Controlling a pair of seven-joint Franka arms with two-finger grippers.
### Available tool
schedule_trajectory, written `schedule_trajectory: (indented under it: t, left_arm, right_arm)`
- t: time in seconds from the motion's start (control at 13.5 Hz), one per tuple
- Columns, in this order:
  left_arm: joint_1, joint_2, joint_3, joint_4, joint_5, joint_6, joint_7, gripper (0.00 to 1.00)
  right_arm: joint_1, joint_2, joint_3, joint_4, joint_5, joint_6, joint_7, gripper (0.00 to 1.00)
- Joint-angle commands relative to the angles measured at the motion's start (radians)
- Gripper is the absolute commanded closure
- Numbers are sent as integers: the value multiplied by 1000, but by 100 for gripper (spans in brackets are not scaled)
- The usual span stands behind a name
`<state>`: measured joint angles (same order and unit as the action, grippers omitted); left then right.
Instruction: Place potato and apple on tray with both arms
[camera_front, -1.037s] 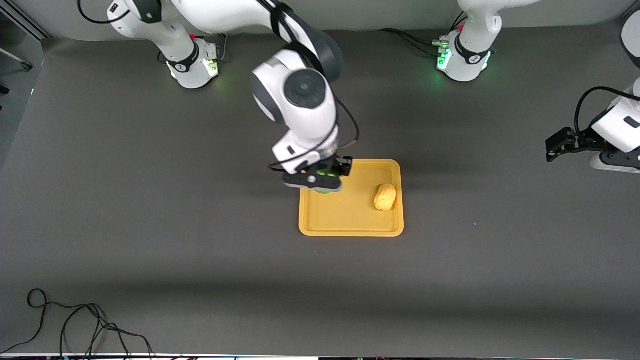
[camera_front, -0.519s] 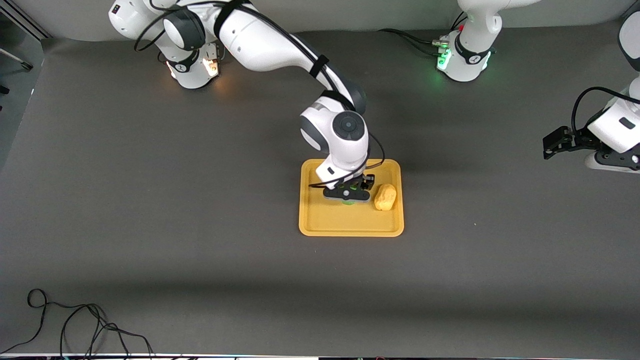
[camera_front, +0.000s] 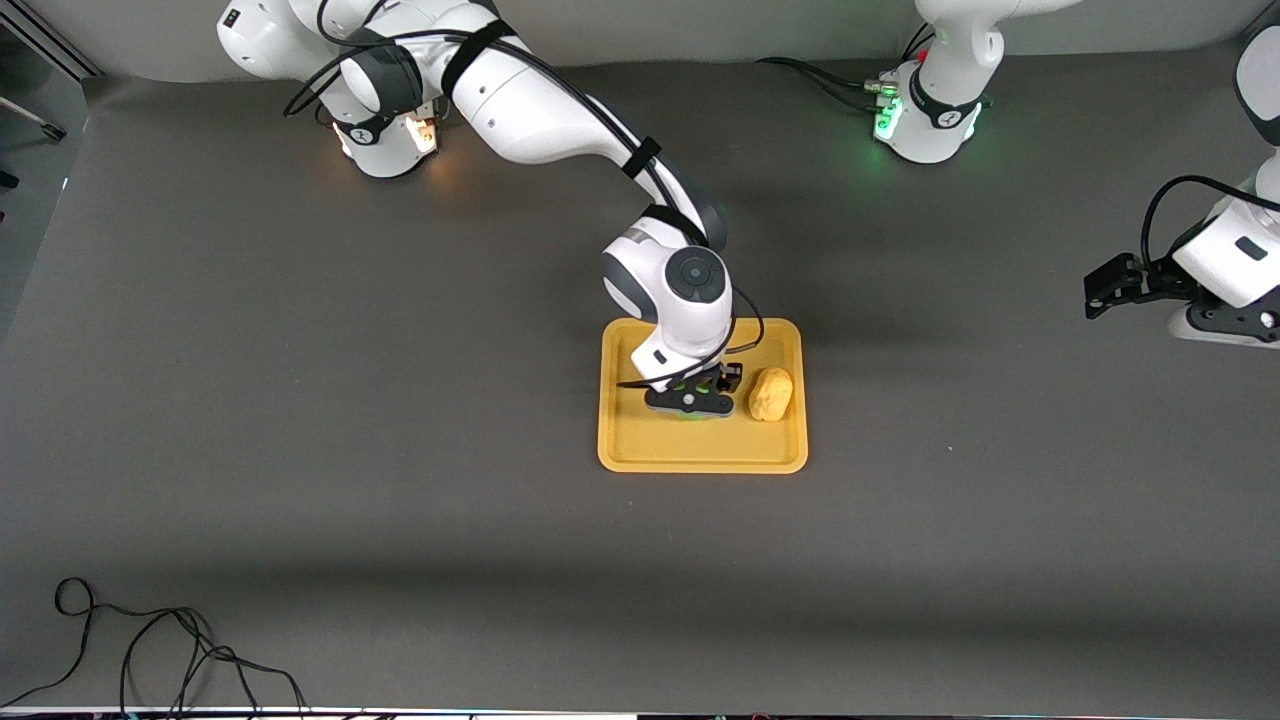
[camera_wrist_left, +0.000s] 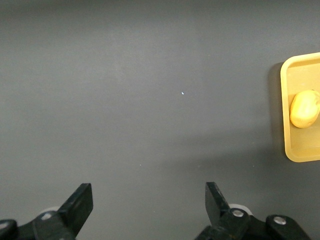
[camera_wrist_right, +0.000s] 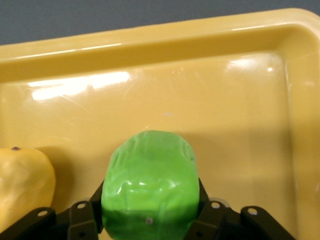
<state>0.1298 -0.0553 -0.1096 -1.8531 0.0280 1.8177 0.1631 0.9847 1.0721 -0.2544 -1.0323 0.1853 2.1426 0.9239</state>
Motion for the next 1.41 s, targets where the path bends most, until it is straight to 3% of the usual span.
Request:
schedule_trajectory:
  t: [0.0, 0.07, 0.3, 0.81, 1.11, 1.33]
  left_arm:
    - [7, -6, -5, -14, 13, 6, 16, 0]
    - [7, -5, -5, -12, 13, 14, 16, 0]
    - [5, 0, -5, -8, 15, 11, 15, 0]
    - [-4, 0, -13, -5, 13, 6, 6, 0]
    - [-1, 6, -10, -9, 13, 12, 13, 0]
    - [-2, 5, -12, -11, 13, 5, 12, 0]
  right_arm:
    - [0, 22, -6, 26, 11, 3, 23, 25]
    - [-3, 13, -6, 18, 13, 3, 21, 0]
    - [2, -67, -9, 21, 11, -62, 23, 0]
    - [-23, -412, -57, 5, 5, -502, -14, 0]
    - [-33, -660, -117, -240, -59, -552, -192, 0]
    - [-183, -809, -114, -385, -69, -541, -418, 0]
